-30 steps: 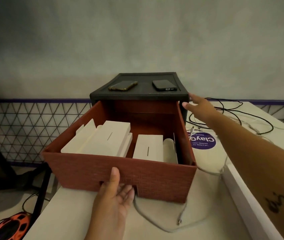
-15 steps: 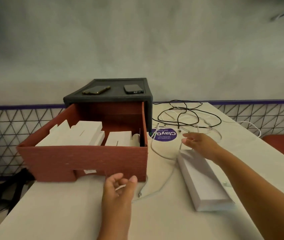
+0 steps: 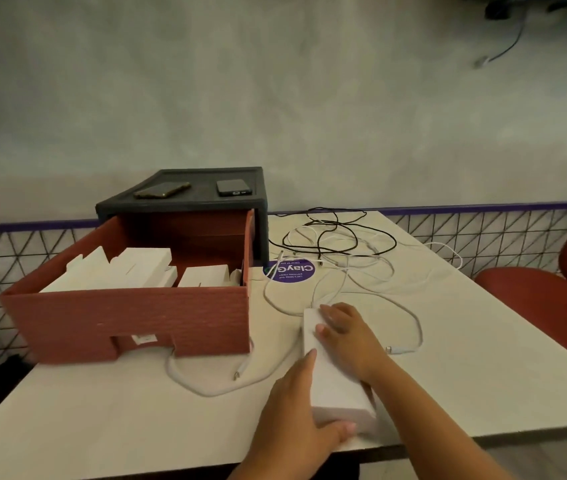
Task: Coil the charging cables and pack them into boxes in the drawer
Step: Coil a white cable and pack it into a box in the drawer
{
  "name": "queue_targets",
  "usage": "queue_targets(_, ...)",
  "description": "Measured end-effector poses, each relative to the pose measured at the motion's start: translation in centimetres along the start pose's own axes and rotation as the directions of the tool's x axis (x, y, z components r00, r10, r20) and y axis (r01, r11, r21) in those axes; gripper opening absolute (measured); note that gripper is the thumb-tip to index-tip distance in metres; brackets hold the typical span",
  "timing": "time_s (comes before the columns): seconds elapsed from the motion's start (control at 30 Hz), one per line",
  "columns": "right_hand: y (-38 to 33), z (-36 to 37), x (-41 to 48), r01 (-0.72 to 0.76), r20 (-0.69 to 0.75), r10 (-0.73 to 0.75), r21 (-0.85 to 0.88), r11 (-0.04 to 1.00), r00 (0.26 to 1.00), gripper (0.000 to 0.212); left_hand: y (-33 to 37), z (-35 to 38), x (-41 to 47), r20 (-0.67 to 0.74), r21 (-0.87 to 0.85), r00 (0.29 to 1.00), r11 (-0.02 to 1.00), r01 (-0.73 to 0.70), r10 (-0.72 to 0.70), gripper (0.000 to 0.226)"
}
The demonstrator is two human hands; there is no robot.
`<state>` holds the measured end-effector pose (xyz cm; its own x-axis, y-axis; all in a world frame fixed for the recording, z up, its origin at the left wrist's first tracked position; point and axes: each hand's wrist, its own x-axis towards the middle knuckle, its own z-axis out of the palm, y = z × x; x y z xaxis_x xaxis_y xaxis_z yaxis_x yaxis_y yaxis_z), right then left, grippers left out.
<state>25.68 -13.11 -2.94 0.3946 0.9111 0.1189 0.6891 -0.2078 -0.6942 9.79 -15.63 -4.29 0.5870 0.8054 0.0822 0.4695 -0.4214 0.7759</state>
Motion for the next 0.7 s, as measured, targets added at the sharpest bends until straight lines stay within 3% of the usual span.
queue_targets(0.17, -0.2, 0.7, -3.1, -0.147, -0.08, 0.178, 0.299, 0.943, 0.981, 0.058, -0.8, -0.9, -0.4, 0.049, -0.064, 0.998, 0.997, -0.034, 0.037, 0.098)
queue_targets(0.33, -1.6, 1.4, -6.5, -0.215, -0.032, 0.319, 0.674, 0.706, 0.947, 0.054, -0.1, -1.8, -0.4, 0.075, -0.337, 0.993, 0.94, -0.057, 0.088, 0.069)
queue_targets(0.43, -2.7, 1.1, -7.8, -0.215, 0.042, 0.32, 0.821, 0.529, 0.947, 0.05, 0.3, -2.5, -0.7, 0.033, -0.424, 0.996, 0.903, -0.06, 0.082, 0.044)
queue_targets(0.6, -5.1, 0.2, -8.2, -0.132, -0.007, 0.249, 0.834, 0.536, 0.969, 0.046, 1.8, -4.4, -1.0, -0.068, -0.536, 0.994, 0.837, -0.109, 0.086, 0.037)
queue_targets(0.7, -7.2, -0.6, -7.7, -0.053, -0.05, 0.173, 0.838, 0.544, 0.984, 0.056, 3.5, -6.7, -0.7, -0.128, -0.585, 0.987, 0.797, -0.151, 0.094, 0.038)
